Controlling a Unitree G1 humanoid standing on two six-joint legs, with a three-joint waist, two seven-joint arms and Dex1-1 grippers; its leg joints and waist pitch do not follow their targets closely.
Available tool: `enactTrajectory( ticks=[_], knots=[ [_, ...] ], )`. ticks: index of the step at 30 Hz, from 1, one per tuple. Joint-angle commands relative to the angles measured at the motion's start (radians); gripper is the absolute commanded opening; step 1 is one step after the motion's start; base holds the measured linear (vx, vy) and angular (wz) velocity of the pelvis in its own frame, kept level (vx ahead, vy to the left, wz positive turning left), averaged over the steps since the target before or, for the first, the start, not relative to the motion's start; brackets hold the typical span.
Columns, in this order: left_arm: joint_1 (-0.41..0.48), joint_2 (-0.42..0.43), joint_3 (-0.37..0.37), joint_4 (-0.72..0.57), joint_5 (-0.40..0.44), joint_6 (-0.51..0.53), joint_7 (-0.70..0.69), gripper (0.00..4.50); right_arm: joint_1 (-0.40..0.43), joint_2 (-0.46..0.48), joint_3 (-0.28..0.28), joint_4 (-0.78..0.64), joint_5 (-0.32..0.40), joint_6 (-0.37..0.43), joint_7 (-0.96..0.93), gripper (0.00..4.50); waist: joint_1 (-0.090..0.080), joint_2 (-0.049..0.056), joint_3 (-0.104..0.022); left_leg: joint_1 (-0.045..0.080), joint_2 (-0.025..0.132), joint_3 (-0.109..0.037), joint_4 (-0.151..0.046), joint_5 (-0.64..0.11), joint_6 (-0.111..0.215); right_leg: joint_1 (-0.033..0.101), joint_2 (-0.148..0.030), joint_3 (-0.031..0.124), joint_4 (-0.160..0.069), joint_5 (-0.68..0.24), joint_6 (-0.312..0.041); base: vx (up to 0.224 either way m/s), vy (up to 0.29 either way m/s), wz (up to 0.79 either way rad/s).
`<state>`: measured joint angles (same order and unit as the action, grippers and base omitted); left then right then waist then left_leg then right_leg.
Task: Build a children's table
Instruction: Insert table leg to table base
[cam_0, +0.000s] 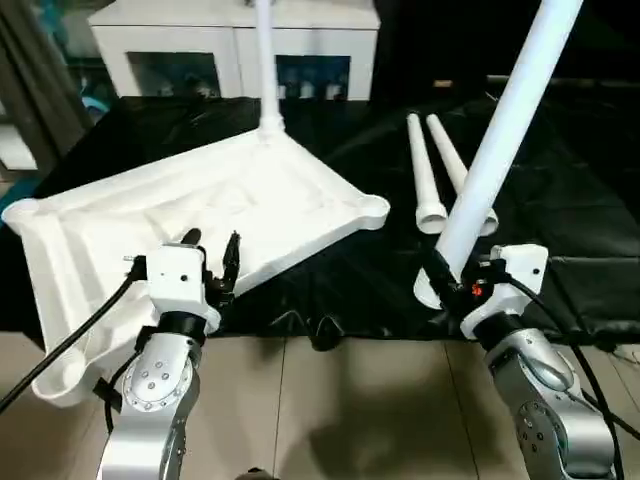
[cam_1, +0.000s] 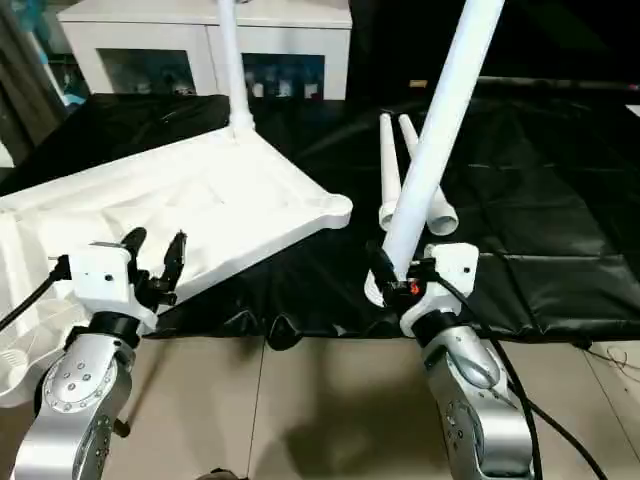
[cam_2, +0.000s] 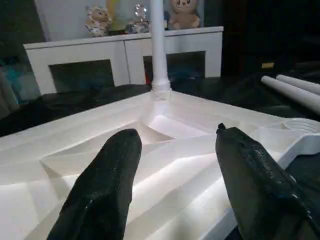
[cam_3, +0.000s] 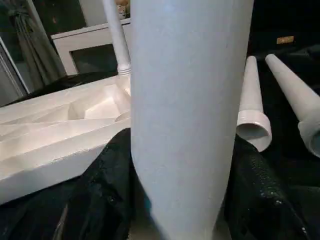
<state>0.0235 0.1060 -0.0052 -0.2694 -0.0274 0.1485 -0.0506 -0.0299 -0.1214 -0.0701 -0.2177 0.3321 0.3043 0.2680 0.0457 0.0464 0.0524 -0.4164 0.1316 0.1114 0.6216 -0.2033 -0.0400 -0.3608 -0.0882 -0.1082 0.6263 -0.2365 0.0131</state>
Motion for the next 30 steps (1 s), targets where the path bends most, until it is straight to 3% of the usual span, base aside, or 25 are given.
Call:
enactTrajectory(
  ticks=[1, 2, 4, 5, 6, 7, 8, 10, 11, 12, 13, 15, 17, 19, 20, 21, 22, 23, 24, 25, 26, 27, 28, 29, 30],
  knots=[
    [-0.007, 0.000, 0.007, -0.017, -0.010, 0.015, -0.011, 2.75, -0.003, -0.003, 0.002, -0.038, 0.013, 0.012, 0.005, 1.93, 0.003, -0.003, -0.037, 0.023, 0.086, -0.036, -0.107, -0.454, -0.018, 0.036, -0.091, 0.071, -0.112, -0.397, -0.100, 0.000, 0.000, 0.00],
    [-0.008, 0.001, 0.007, -0.017, -0.013, 0.017, -0.012, 2.75, -0.003, -0.004, 0.002, -0.039, 0.012, 0.012, 0.006, 1.93, 0.003, -0.002, -0.033, 0.027, 0.084, -0.029, -0.111, -0.476, -0.006, 0.042, -0.084, 0.067, -0.119, -0.463, -0.088, 0.000, 0.000, 0.00],
    [-0.011, 0.004, 0.006, -0.017, -0.022, 0.021, -0.020, 2.75, -0.005, -0.005, 0.003, -0.039, 0.009, 0.012, 0.008, 1.93, 0.003, 0.000, -0.028, 0.048, 0.080, -0.019, -0.113, -0.515, 0.006, 0.044, -0.077, 0.061, -0.139, -0.567, -0.073, 0.028, 0.002, -0.02],
    [-0.011, 0.004, 0.006, -0.017, -0.022, 0.021, -0.020, 2.75, -0.005, -0.005, 0.003, -0.039, 0.009, 0.012, 0.008, 1.93, 0.000, -0.004, -0.027, 0.052, 0.075, -0.012, -0.116, -0.513, 0.017, 0.057, -0.070, 0.059, -0.150, -0.596, -0.070, 0.057, 0.004, -0.04],
    [-0.012, 0.004, 0.006, -0.017, -0.024, 0.022, -0.021, 2.75, -0.006, -0.007, 0.005, -0.036, 0.006, 0.010, 0.009, 1.93, 0.001, 0.005, -0.028, 0.060, 0.078, -0.011, -0.122, -0.493, 0.028, 0.061, -0.064, 0.058, -0.152, -0.555, -0.078, 0.074, 0.012, -0.02],
    [-0.013, 0.005, 0.005, -0.016, -0.024, 0.022, -0.021, 2.75, -0.007, -0.008, 0.006, -0.033, 0.004, 0.008, 0.010, 1.93, -0.002, 0.001, -0.032, 0.057, 0.078, -0.010, -0.125, -0.475, 0.037, 0.069, -0.059, 0.058, -0.149, -0.520, -0.083, 0.083, 0.015, -0.02],
    [-0.014, 0.005, 0.004, -0.015, -0.023, 0.022, -0.021, 2.75, -0.008, -0.008, 0.006, -0.031, 0.003, 0.007, 0.010, 1.93, -0.001, 0.009, -0.034, 0.062, 0.081, -0.009, -0.131, -0.454, 0.049, 0.077, -0.054, 0.055, -0.148, -0.463, -0.097, 0.083, 0.015, -0.02],
    [-0.015, 0.004, 0.003, -0.014, -0.021, 0.022, -0.022, 2.75, -0.008, -0.009, 0.007, -0.030, 0.003, 0.006, 0.009, 1.93, -0.006, 0.012, -0.047, 0.067, 0.083, -0.010, -0.133, -0.371, 0.085, 0.090, -0.041, 0.053, -0.135, -0.304, -0.127, 0.111, 0.018, -0.02],
    [-0.017, 0.004, 0.003, -0.013, -0.021, 0.022, -0.025, 2.75, -0.011, -0.010, 0.009, -0.028, 0.002, 0.006, 0.009, 1.93, -0.009, 0.012, -0.054, 0.080, 0.082, -0.010, -0.129, -0.303, 0.124, 0.091, -0.034, 0.049, -0.124, -0.197, -0.150, 0.118, 0.019, 0.00],
    [-0.017, 0.004, 0.003, -0.013, -0.021, 0.022, -0.025, 2.75, -0.011, -0.010, 0.009, -0.028, 0.002, 0.006, 0.009, 1.93, -0.014, 0.012, -0.057, 0.082, 0.080, -0.012, -0.120, -0.214, 0.178, 0.097, -0.029, 0.044, -0.110, -0.098, -0.165, 0.127, 0.016, 0.02],
    [-0.018, 0.005, 0.003, -0.012, -0.022, 0.022, -0.026, 2.75, -0.013, -0.011, 0.010, -0.027, 0.000, 0.005, 0.009, 1.93, -0.015, 0.012, -0.061, 0.082, 0.075, -0.011, -0.112, -0.163, 0.208, 0.102, -0.029, 0.043, -0.106, -0.055, -0.168, 0.132, 0.011, 0.01],
    [-0.018, 0.005, 0.002, -0.012, -0.022, 0.022, -0.026, 2.75, -0.015, -0.012, 0.010, -0.026, -0.001, 0.004, 0.010, 1.93, -0.010, 0.006, -0.074, 0.077, 0.049, -0.005, -0.076, 0.050, 0.334, 0.117, -0.024, 0.041, -0.087, 0.087, -0.154, 0.127, 0.009, 0.02],
    [-0.016, 0.004, 0.002, -0.014, -0.022, 0.022, -0.024, 2.75, -0.017, -0.017, 0.013, -0.024, -0.006, 0.001, 0.012, 1.93, -0.006, 0.000, -0.076, 0.075, 0.038, -0.007, -0.060, 0.150, 0.389, 0.121, -0.013, 0.041, -0.075, 0.133, -0.126, 0.117, -0.001, 0.03],
    [-0.015, 0.003, 0.002, -0.015, -0.022, 0.022, -0.023, 2.75, -0.018, -0.019, 0.016, -0.022, -0.010, -0.001, 0.015, 1.93, -0.008, 0.001, -0.076, 0.101, 0.051, -0.024, -0.055, 0.196, 0.433, 0.101, -0.003, 0.038, -0.055, 0.129, -0.111, 0.098, -0.017, 0.07],
    [-0.014, 0.002, 0.002, -0.016, -0.021, 0.022, -0.022, 2.75, -0.019, -0.020, 0.017, -0.021, -0.012, -0.003, 0.016, 1.93, -0.014, 0.004, -0.077, 0.126, 0.064, -0.041, -0.052, 0.236, 0.475, 0.082, 0.002, 0.034, -0.040, 0.107, -0.096, 0.091, -0.023, 0.07],
    [-0.014, 0.002, 0.001, -0.017, -0.020, 0.022, -0.022, 2.75, -0.020, -0.021, 0.018, -0.020, -0.013, -0.004, 0.016, 1.93, -0.021, 0.008, -0.075, 0.169, 0.089, -0.070, -0.048, 0.269, 0.518, 0.037, 0.000, 0.035, -0.019, 0.053, -0.082, 0.066, -0.043, 0.05],
    [-0.014, 0.002, 0.002, -0.016, -0.021, 0.022, -0.022, 2.75, -0.021, -0.020, 0.019, -0.018, -0.013, -0.005, 0.015, 1.93, -0.030, 0.004, -0.068, 0.188, 0.108, -0.085, -0.052, 0.247, 0.533, 0.006, -0.005, 0.040, -0.010, 0.005, -0.082, 0.047, -0.070, -0.01],
    [-0.014, 0.001, 0.002, -0.016, -0.021, 0.022, -0.021, 2.75, -0.023, -0.020, 0.019, -0.016, -0.013, -0.005, 0.015, 1.93, -0.027, -0.011, -0.060, 0.164, 0.098, -0.078, -0.047, 0.210, 0.531, 0.026, -0.028, 0.067, -0.019, 0.008, -0.076, 0.047, -0.070, -0.01],
    [-0.014, 0.000, 0.002, -0.016, -0.021, 0.022, -0.021, 2.75, -0.024, -0.021, 0.018, -0.014, -0.012, -0.006, 0.015, 1.93, 0.006, -0.048, -0.055, 0.017, -0.031, 0.008, 0.024, 0.120, 0.436, 0.167, -0.042, 0.132, -0.077, 0.151, -0.073, 0.051, -0.087, -0.04],
    [-0.014, -0.001, 0.002, -0.014, -0.020, 0.021, -0.022, 2.75, -0.026, -0.022, 0.018, -0.010, -0.012, -0.008, 0.015, 1.93, 0.031, -0.037, -0.038, -0.021, -0.027, 0.010, 0.041, 0.035, 0.365, 0.187, -0.105, 0.169, -0.116, 0.092, -0.067, 0.039, -0.060, 0.13],
    [-0.015, -0.002, 0.003, -0.012, -0.020, 0.019, -0.022, 2.75, -0.028, -0.022, 0.018, -0.008, -0.013, -0.009, 0.016, 1.93, 0.040, -0.034, -0.042, -0.041, 0.011, -0.005, 0.054, -0.014, 0.245, 0.198, -0.124, 0.176, -0.125, 0.047, -0.072, 0.039, -0.060, 0.13],
    [-0.016, -0.003, 0.001, -0.010, -0.019, 0.020, -0.023, 2.75, -0.028, -0.024, 0.016, -0.007, -0.012, -0.009, 0.017, 1.93, 0.044, -0.020, -0.040, -0.039, 0.012, -0.002, 0.020, 0.019, 0.169, 0.203, -0.068, 0.135, -0.122, 0.010, -0.067, 0.000, 0.000, 0.00],
    [-0.016, -0.003, 0.001, -0.010, -0.020, 0.020, -0.023, 2.75, -0.028, -0.025, 0.015, -0.007, -0.012, -0.009, 0.018, 1.93, 0.045, -0.002, -0.044, -0.011, 0.033, -0.004, -0.014, 0.026, 0.146, 0.187, -0.054, 0.110, -0.120, -0.008, -0.057, 0.000, 0.000, 0.00],
    [-0.017, -0.003, 0.001, -0.009, -0.020, 0.020, -0.024, 2.75, -0.029, -0.026, 0.014, -0.007, -0.011, -0.008, 0.018, 1.93, 0.023, 0.014, -0.042, 0.034, 0.068, -0.027, -0.054, 0.030, 0.168, 0.161, 0.001, 0.059, -0.094, -0.029, -0.022, 0.000, 0.000, 0.00],
    [-0.018, -0.003, 0.001, -0.008, -0.022, 0.021, -0.026, 2.75, -0.031, -0.027, 0.012, -0.006, -0.011, -0.008, 0.019, 1.93, -0.001, 0.028, -0.058, 0.137, 0.118, -0.086, -0.073, 0.012, 0.306, 0.084, 0.023, 0.041, -0.027, -0.042, -0.011, 0.102, 0.005, 0.01]
  ],
)
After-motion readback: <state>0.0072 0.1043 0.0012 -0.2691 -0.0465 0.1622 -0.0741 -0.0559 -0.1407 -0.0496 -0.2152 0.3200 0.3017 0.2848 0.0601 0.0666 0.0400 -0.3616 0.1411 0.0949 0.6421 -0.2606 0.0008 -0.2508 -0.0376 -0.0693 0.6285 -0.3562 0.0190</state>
